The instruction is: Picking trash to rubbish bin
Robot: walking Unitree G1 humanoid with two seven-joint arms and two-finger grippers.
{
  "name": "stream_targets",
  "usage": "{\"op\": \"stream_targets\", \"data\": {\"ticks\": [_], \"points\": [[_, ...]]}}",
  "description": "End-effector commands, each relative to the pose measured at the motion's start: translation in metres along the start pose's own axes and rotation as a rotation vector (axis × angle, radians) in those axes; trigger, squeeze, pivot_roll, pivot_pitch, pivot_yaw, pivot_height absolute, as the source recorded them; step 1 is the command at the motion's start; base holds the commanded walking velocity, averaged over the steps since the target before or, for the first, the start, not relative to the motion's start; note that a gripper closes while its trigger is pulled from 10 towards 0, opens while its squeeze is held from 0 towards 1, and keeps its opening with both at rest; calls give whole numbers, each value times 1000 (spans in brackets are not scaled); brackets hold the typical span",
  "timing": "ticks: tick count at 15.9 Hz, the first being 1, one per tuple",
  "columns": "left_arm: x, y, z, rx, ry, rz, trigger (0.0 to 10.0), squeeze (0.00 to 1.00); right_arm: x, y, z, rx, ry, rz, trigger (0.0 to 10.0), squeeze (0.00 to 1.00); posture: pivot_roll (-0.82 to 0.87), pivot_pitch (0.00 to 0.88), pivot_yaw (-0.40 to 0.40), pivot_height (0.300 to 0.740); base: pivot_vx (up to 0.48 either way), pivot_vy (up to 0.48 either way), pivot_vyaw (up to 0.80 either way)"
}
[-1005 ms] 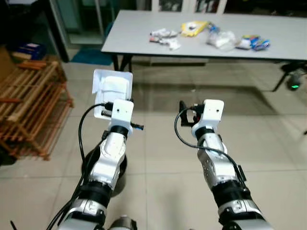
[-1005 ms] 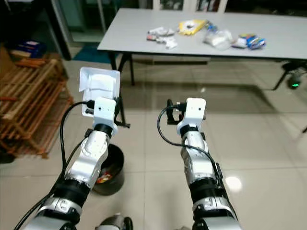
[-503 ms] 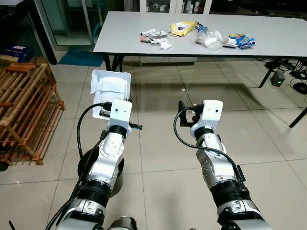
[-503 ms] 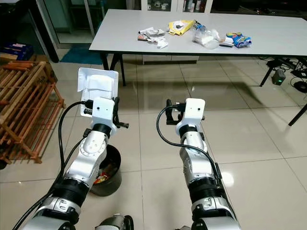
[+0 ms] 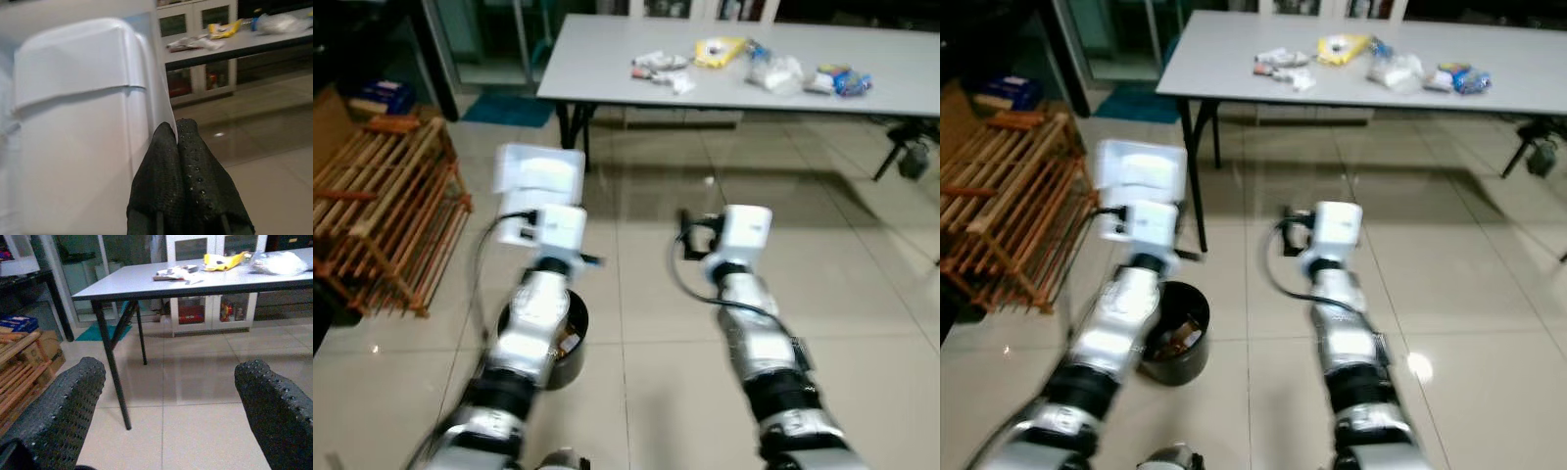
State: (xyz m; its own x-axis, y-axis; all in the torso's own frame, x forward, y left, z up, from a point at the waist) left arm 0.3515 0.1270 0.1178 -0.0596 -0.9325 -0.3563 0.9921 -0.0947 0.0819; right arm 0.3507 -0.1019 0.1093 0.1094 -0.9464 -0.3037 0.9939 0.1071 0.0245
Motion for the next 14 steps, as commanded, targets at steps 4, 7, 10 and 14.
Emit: {"op": "stream_targets", "data": {"ticks": [4, 7, 10, 14], "points": [[10, 2, 1, -25, 26, -21, 10000, 0, 9, -1, 2, 0, -3, -26, 10000, 0, 22, 24, -9, 716, 0, 0, 0], [5, 3, -1, -44, -1, -1, 10000, 0, 9, -1, 1, -2, -3, -26, 10000, 0, 21, 20, -8, 716, 300, 0, 0], [6, 3, -1, -48, 6, -6, 10000, 0, 9, -1, 1, -3, -3, -24, 10000, 0, 20, 17, -8, 716, 463, 0, 0], [7, 3, -1, -48, 11, -6, 10000, 0, 9, -2, 0, -3, -2, -24, 10000, 0, 18, 14, -6, 716, 461, 0, 0]]}}
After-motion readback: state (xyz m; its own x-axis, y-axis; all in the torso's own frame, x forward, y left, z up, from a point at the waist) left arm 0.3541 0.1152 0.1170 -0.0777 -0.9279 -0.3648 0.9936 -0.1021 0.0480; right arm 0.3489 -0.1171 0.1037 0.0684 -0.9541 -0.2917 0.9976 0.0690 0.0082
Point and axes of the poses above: a point about 5 cm out from each wrist's last joint towards the gripper, its own y axis pointing out of the wrist towards the gripper, its own z axis along the axis of the wrist's last joint, x = y × z, the point moved 1 cm from there along y, pointing out of the wrist towards the gripper, and after that the axes turned 9 degrees about y, right-handed, at the moved point
